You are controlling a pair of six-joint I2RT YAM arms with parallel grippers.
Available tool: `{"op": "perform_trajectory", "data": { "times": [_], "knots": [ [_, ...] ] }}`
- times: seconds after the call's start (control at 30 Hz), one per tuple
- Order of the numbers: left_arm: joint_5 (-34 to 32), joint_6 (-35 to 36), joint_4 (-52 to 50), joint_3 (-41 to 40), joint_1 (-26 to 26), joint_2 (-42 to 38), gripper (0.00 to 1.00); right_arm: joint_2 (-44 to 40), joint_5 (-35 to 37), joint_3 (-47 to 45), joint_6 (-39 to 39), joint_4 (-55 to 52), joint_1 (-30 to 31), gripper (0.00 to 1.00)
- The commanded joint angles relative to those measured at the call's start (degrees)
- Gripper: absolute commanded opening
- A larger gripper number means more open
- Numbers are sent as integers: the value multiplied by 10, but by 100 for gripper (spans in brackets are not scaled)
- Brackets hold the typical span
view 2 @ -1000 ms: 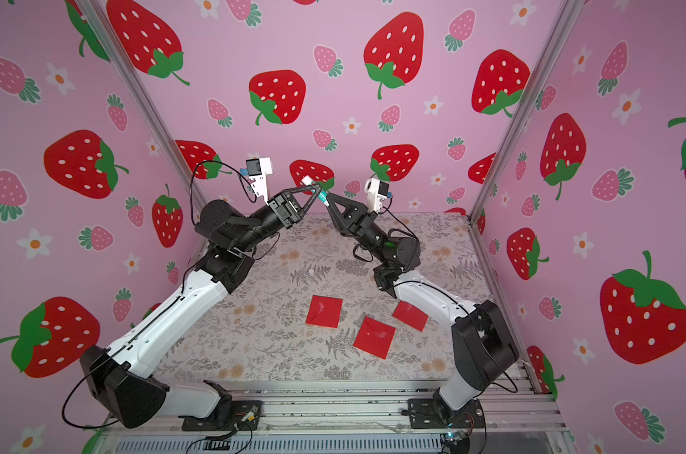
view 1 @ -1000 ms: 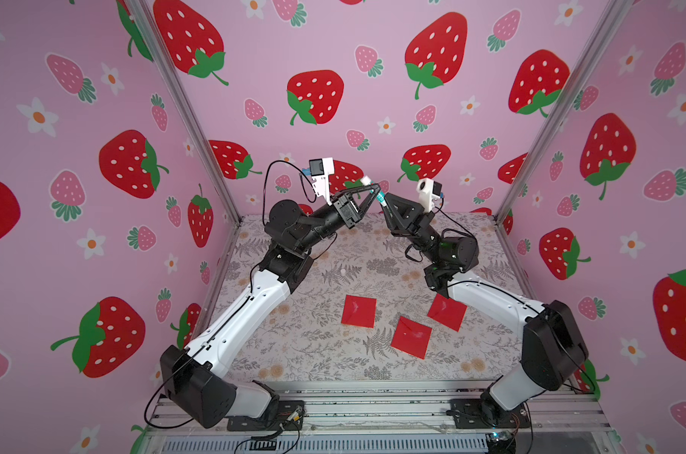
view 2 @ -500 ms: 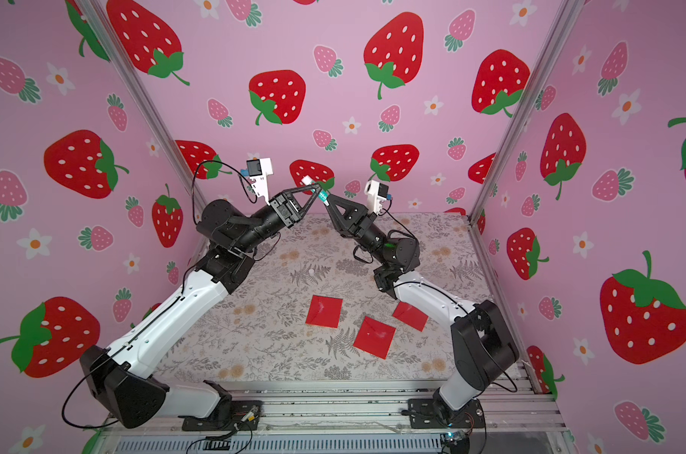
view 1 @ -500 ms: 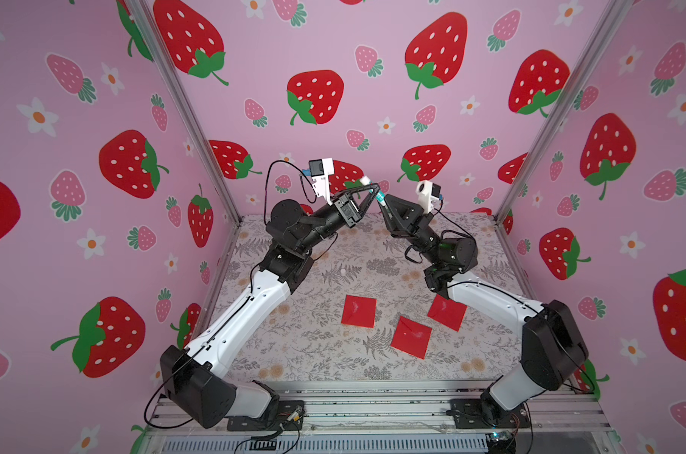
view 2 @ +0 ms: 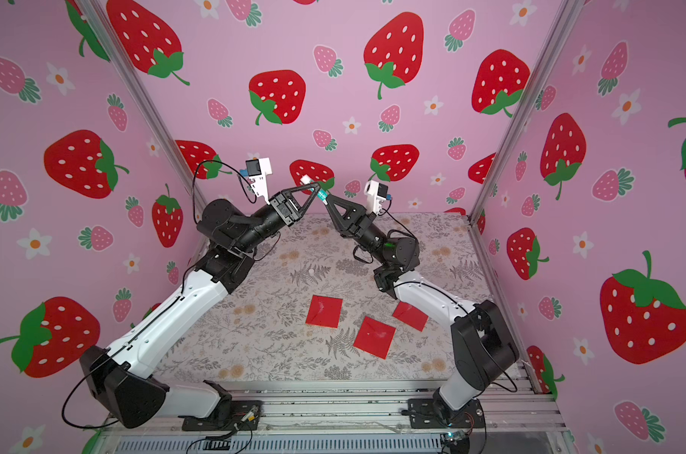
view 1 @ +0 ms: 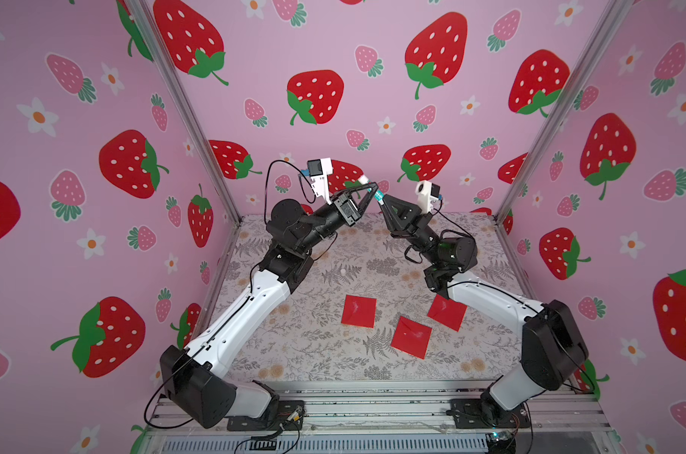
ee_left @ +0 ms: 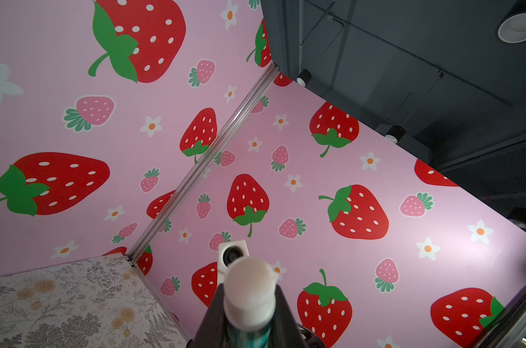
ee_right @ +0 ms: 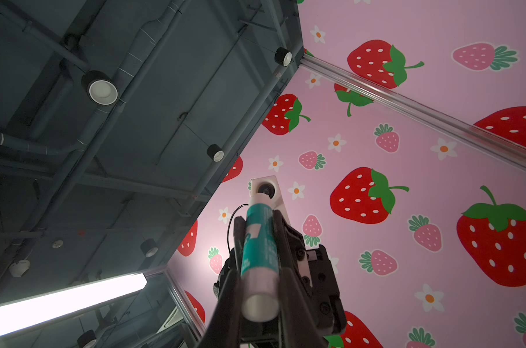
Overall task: Seal the envelope with a glue stick
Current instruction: Screw the glue stick.
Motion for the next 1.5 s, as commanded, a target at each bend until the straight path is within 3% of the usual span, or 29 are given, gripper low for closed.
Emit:
{"op": "perform_trajectory", "data": {
  "times": [0.0, 0.1, 0.2, 0.27, 0.47, 0.53, 0.63, 0.7, 1.03, 1.27, 1.47],
  "knots": [
    [8, -6, 8, 24, -1, -5, 0, -26, -11, -7, -66, -23, 0, 4],
    [13, -15, 8, 25, -1, -7, 0, -83, -5, -26, -247, -148, -3, 0],
    [18, -25, 6, 25, -1, -8, 0, -159, 39, -1, -523, -386, 11, 0],
    [22, -33, 7, 25, -1, -9, 0, -186, 97, 22, -692, -481, 32, 0],
    [31, -59, 20, 24, -1, -8, 0, -208, 159, 19, -1095, -493, 80, 0],
    [36, -69, 27, 26, -1, -6, 0, -207, 178, 16, -1196, -483, 94, 14],
    [43, -79, 33, 25, -3, -5, 0, -206, 209, 17, -1220, -460, 97, 38],
    [46, -85, 38, 24, -5, -5, 0, -202, 221, 25, -1219, -460, 97, 47],
    [55, -89, 28, 25, -9, -10, 0, -181, 255, 45, -1226, -431, 97, 44],
    [50, -76, 10, 23, -9, -15, 0, -182, 173, 36, -1223, -405, 97, 39],
    [51, -77, 11, 23, -10, -17, 0, -171, 168, 51, -1204, -401, 97, 38]
  ]
}}
